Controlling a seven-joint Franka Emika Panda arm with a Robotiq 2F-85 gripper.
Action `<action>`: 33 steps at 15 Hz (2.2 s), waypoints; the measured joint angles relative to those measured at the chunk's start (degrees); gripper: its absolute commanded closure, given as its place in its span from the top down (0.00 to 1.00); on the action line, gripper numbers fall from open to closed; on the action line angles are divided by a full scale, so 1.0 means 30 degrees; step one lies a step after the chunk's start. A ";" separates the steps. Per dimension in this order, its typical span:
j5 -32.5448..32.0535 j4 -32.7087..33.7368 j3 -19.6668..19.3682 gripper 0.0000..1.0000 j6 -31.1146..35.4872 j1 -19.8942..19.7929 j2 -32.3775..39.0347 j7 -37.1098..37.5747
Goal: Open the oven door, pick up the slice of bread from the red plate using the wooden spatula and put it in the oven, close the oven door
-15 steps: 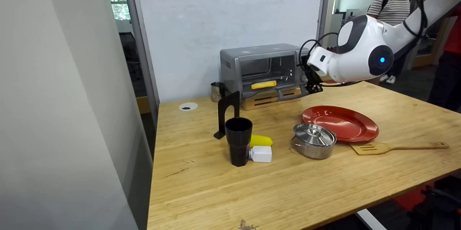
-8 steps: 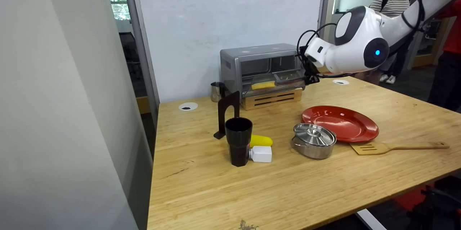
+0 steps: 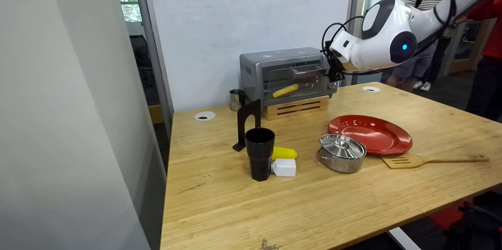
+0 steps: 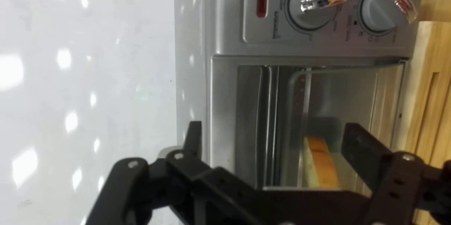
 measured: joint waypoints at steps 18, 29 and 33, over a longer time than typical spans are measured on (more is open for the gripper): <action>-0.0001 0.7488 0.2300 1.00 0.6088 -0.3984 0.3742 -0.0922; 0.1791 0.6646 0.2168 1.00 0.9047 -0.4275 0.2559 -0.0300; 0.4318 0.4018 0.0762 1.00 1.0252 -0.3431 0.0111 -0.0309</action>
